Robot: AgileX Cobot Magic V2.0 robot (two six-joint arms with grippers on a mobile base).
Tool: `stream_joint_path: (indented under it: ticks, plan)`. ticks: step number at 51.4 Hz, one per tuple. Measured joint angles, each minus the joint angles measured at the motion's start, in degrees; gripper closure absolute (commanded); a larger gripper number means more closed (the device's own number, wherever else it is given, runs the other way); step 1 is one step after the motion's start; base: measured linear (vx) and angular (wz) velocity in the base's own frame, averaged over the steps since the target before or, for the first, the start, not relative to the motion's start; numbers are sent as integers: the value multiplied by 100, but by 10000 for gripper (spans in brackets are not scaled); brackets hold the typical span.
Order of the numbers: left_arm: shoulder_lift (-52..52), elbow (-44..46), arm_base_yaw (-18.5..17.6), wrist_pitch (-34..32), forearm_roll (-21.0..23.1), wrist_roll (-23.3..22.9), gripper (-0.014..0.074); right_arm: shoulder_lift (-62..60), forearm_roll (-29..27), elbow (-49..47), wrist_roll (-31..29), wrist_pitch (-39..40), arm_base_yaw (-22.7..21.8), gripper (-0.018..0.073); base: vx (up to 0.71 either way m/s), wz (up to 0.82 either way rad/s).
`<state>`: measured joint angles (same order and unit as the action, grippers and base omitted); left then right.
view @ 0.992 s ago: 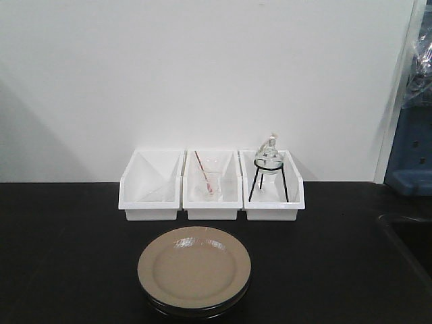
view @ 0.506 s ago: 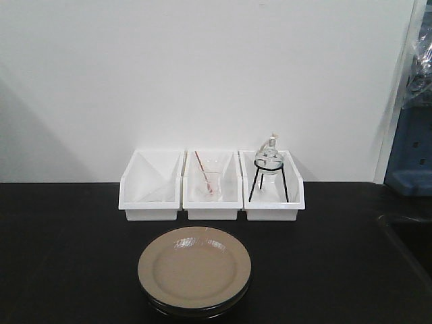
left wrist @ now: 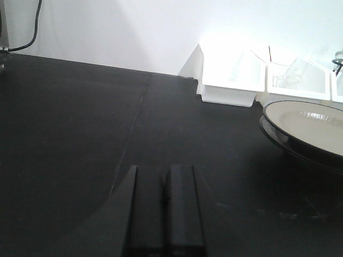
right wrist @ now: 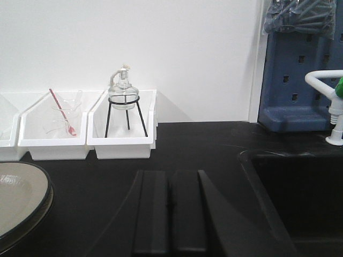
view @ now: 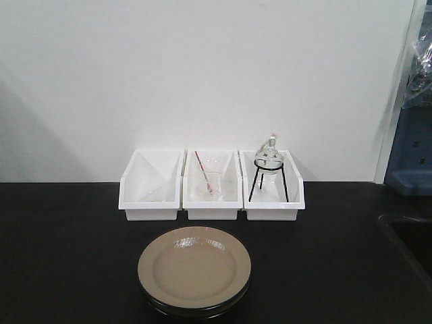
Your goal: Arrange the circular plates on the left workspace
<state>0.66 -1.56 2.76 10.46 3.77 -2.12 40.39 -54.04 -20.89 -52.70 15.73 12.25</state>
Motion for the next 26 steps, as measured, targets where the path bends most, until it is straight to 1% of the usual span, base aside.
stream_joint_path:
  ticks: [13,16,19,22,24,25,26]
  plan:
    - [0,0,0,0,-11,0,596,0,0,5,13,0,0,563,0,0]
    - [0,0,0,3,-11,0,596,0,164,37,121,-34,0,563,0,0]
    - [0,0,0,3,-11,0,596,-52,721,97,507,-263,-11,563,0,0]
    - [0,0,0,3,-11,0,596,-151,1686,180,1220,-638,-11,563,0,0]
    - [0,0,0,3,-11,0,596,-253,2530,311,2110,-907,-11,563,0,0]
    - [0,0,0,3,-11,0,596,-318,2955,389,2395,-1021,-11,563,0,0]
    - [0,0,0,3,-11,0,596,-367,3237,448,2830,-1083,-11,563,0,0]
